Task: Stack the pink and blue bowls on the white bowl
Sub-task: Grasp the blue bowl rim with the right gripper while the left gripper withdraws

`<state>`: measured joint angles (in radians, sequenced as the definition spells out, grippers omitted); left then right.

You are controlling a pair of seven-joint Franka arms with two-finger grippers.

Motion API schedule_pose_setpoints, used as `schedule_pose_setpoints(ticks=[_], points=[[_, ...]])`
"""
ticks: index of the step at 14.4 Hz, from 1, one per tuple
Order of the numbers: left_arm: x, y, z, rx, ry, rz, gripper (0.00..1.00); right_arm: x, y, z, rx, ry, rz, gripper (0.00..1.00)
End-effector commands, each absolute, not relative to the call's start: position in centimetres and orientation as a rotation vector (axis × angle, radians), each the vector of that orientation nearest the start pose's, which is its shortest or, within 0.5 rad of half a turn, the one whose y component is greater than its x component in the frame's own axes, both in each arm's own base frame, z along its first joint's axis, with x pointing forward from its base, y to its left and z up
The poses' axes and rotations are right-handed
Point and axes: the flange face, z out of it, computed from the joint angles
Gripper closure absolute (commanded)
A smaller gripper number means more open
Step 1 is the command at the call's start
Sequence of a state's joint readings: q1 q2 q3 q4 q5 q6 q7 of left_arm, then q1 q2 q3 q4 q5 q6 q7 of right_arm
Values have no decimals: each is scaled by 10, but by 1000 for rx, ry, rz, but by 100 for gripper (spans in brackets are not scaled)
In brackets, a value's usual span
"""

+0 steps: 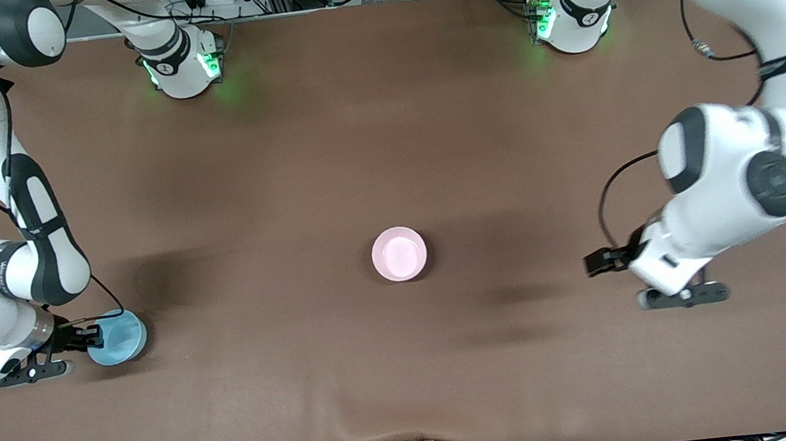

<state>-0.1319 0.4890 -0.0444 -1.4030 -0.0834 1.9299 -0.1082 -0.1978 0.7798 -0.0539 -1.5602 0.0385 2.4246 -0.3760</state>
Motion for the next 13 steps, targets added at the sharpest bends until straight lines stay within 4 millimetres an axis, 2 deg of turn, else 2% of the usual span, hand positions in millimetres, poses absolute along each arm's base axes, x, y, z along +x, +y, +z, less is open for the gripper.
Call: schedule_pose_setpoints(ticks=[1, 4, 6, 8, 10, 11, 13], points=[[674, -81, 472, -3211, 125, -10, 0, 694, -173, 195, -3144, -197, -153, 100], [658, -51, 519, -3139, 225, -44, 0, 693, -172, 197, -3142, -201, -152, 100], [638, -39, 547, -3148, 201, 4, 0, 692, -167, 203, -3116, -188, -93, 100], [611, -28, 579, -3167, 161, 63, 0, 694, -157, 229, -3070, -144, -93, 100], [584, -27, 599, -3178, 146, 136, 0, 697, -140, 267, -3056, -123, -93, 100], [573, -25, 609, -3178, 141, 124, 0, 697, -125, 284, -3050, -81, -81, 100], [550, -10, 612, -3179, 103, 147, 0, 695, -82, 320, -3037, 5, -19, 100]])
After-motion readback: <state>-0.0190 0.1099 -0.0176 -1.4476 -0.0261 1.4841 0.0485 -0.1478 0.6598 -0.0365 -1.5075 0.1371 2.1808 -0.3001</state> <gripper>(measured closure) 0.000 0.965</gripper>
